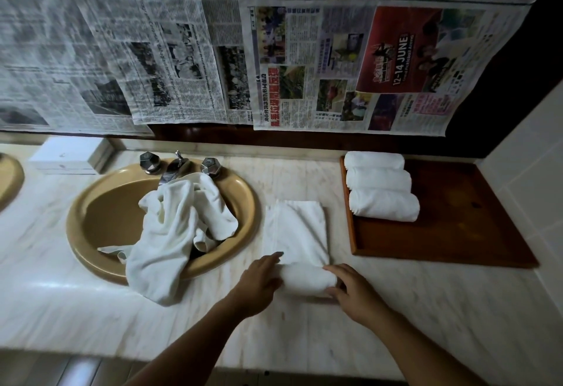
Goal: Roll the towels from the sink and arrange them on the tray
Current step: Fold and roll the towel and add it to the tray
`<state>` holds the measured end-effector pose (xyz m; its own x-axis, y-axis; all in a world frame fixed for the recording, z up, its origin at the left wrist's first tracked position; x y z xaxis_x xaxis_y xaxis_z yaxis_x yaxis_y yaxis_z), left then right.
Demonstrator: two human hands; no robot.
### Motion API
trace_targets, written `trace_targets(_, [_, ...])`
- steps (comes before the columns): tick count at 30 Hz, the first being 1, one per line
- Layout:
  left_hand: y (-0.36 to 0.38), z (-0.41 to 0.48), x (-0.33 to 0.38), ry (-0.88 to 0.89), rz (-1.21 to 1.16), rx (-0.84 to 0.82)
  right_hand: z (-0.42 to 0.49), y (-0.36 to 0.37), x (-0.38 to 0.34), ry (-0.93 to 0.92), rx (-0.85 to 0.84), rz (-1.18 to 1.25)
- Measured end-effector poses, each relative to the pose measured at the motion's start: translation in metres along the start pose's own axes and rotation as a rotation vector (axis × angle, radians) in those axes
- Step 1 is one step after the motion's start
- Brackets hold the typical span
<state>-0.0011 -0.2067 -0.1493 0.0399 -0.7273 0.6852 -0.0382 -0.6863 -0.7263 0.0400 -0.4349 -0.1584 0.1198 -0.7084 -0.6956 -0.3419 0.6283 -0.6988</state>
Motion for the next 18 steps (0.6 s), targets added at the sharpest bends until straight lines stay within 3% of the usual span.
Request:
trace_targets(4, [-0.019, -0.014, -0.004, -0.003, -0.087, 0.207, 0.003, 0.003, 0.005, 0.084, -0.053, 0.081])
trace_targets(11, [-0.013, -0.021, -0.009, 0.03, -0.064, 0.256, 0.01, 0.003, 0.006, 0.196, 0.043, 0.23])
trace_targets(15, [-0.018, -0.017, 0.001, 0.126, 0.059, 0.332, 0.011, 0.004, 0.003, 0.207, 0.089, 0.22])
trace_targets(18, [-0.013, -0.02, 0.021, 0.286, 0.268, 0.291, 0.014, 0.003, 0.004, 0.208, 0.111, 0.225])
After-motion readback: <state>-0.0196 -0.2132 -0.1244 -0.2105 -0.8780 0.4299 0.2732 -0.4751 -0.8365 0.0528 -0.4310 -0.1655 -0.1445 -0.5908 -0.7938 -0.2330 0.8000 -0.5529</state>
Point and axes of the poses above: each hand's wrist, its own z-axis towards the middle knuckle, its own y-axis out of the palm, x = y × z, the point moved 10 cm from there along z, towards the middle knuckle, and after that the axes turned 9 degrees about x, right-handed, at the moved point
